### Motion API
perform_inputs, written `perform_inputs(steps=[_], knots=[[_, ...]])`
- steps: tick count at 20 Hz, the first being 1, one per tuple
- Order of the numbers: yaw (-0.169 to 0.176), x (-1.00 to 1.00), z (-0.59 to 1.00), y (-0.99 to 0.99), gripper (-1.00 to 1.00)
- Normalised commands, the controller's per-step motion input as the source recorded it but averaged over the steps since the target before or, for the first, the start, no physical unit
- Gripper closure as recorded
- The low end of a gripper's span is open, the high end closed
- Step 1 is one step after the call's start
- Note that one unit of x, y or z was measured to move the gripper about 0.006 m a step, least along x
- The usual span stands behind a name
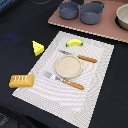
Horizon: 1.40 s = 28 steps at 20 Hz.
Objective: Interact with the objects in diverse but meaningful ways.
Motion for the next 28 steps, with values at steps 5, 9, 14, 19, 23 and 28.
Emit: perform_inputs(steps=[5, 9, 14, 19, 23, 28], knots=[[0.000, 0.32, -0.23, 0.25, 1.00], [0.000, 0.28, -0.24, 0.25, 1.00], [0.000, 0.28, -0.19, 0.28, 1.00], [0.000, 0.28, -0.09, 0.28, -1.00], [0.000, 0.30, 0.19, 0.32, -1.00], [0.000, 0.20, 0.39, 0.20, -1.00]])
